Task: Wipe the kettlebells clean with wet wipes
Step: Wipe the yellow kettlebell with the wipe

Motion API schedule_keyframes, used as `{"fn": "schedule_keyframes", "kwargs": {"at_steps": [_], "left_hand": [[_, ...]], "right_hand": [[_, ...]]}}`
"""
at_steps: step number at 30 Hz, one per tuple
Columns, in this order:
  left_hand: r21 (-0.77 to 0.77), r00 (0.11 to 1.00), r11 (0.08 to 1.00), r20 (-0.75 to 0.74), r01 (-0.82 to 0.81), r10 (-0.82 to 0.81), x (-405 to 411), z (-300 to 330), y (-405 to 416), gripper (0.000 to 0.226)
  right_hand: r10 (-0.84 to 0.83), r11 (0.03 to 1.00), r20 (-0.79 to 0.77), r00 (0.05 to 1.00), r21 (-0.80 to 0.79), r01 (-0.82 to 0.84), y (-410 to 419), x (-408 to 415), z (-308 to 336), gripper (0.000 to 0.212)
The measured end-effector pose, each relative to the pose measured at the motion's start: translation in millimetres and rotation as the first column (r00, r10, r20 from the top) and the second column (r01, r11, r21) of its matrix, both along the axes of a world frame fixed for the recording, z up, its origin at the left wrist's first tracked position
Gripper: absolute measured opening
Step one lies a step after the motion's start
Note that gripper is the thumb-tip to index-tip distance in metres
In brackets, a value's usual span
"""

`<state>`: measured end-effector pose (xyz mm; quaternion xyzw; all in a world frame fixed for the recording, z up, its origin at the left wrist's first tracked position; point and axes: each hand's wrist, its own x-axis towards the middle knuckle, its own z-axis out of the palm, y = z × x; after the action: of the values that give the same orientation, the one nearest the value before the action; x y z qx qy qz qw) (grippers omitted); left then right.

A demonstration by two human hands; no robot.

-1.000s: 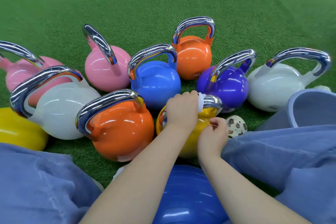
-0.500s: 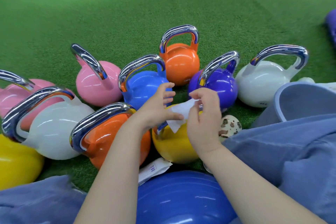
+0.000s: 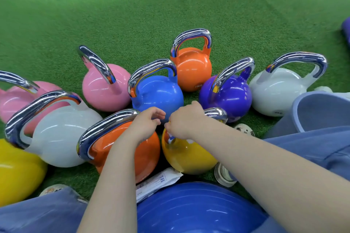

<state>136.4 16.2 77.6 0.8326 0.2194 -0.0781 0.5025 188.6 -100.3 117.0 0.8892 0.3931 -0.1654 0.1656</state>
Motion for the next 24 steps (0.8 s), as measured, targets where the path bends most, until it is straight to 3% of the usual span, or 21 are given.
{"fn": "schedule_keyframes", "kwargs": {"at_steps": [3,6,9,11,14,16,20,24], "left_hand": [[-0.016,1.000,1.000,-0.009,-0.023,0.023,2.6,-2.0,1.1,0.032],[-0.014,1.000,1.000,-0.021,-0.021,0.021,5.9,-3.4,-1.1,0.031],[-0.040,1.000,0.999,-0.023,0.000,-0.001,9.8,-0.5,-8.2,0.028],[-0.039,0.999,0.999,-0.036,0.027,-0.028,10.7,2.0,-13.2,0.026],[-0.039,0.999,0.999,-0.024,0.034,-0.035,10.3,2.9,-15.4,0.023],[-0.046,1.000,0.999,-0.006,0.015,-0.016,9.6,4.0,-15.7,0.022],[-0.044,1.000,0.999,0.021,-0.003,0.004,9.0,4.4,-18.5,0.023],[-0.027,0.998,0.999,0.055,-0.020,0.022,11.0,1.8,-19.3,0.028]], "right_hand": [[0.207,0.978,0.139,0.968,-0.052,-0.201,3.7,-19.1,-10.1,0.034],[0.243,0.959,0.129,0.961,0.120,-0.258,-12.3,-15.3,-11.5,0.032],[-0.007,0.985,-0.231,0.973,0.164,0.046,-39.9,25.4,2.5,0.039],[-0.219,0.932,-0.516,0.828,0.141,0.334,-62.6,52.1,12.1,0.038],[-0.333,0.802,-0.680,0.653,0.160,0.576,-80.6,69.9,7.0,0.041],[-0.321,0.842,-0.643,0.695,0.143,0.521,-73.6,68.8,1.9,0.041],[-0.120,0.982,-0.471,0.874,0.076,0.176,-36.7,45.4,7.9,0.042],[0.118,0.993,-0.235,0.965,0.037,-0.113,-11.2,19.4,5.6,0.030]]}}
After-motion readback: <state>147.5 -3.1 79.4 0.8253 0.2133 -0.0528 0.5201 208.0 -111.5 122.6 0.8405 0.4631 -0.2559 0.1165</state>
